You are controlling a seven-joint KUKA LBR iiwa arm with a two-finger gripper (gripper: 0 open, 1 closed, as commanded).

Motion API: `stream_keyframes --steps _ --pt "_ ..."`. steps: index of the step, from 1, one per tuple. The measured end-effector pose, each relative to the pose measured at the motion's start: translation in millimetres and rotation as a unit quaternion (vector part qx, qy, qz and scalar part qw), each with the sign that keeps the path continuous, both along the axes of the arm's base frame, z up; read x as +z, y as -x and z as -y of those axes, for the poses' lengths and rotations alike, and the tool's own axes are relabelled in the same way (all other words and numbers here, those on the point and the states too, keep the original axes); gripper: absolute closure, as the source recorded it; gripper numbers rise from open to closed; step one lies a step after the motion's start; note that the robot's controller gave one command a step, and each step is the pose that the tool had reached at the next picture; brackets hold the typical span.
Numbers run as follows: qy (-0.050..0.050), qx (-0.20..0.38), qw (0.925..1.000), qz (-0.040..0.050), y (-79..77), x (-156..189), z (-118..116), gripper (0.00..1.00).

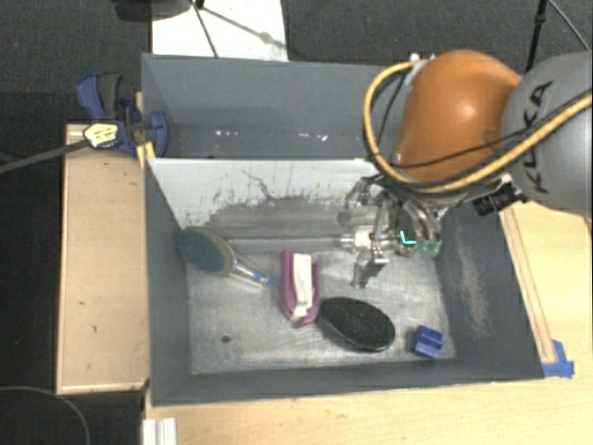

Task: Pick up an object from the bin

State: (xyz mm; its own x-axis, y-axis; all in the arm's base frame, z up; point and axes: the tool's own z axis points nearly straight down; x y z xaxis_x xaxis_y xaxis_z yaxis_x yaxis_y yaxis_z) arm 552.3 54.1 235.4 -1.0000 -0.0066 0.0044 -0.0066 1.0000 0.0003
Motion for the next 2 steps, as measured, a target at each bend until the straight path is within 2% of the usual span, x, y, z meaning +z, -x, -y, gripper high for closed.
stream_keyframes --steps 1,2 --pt "-0.002 0.085 0.9964 0.0043 37.2 -166.1 -137.6 0.00" --pt "-0.002 -0.094 0.9955 0.0060 26.6 -163.1 -109.0 0.00"
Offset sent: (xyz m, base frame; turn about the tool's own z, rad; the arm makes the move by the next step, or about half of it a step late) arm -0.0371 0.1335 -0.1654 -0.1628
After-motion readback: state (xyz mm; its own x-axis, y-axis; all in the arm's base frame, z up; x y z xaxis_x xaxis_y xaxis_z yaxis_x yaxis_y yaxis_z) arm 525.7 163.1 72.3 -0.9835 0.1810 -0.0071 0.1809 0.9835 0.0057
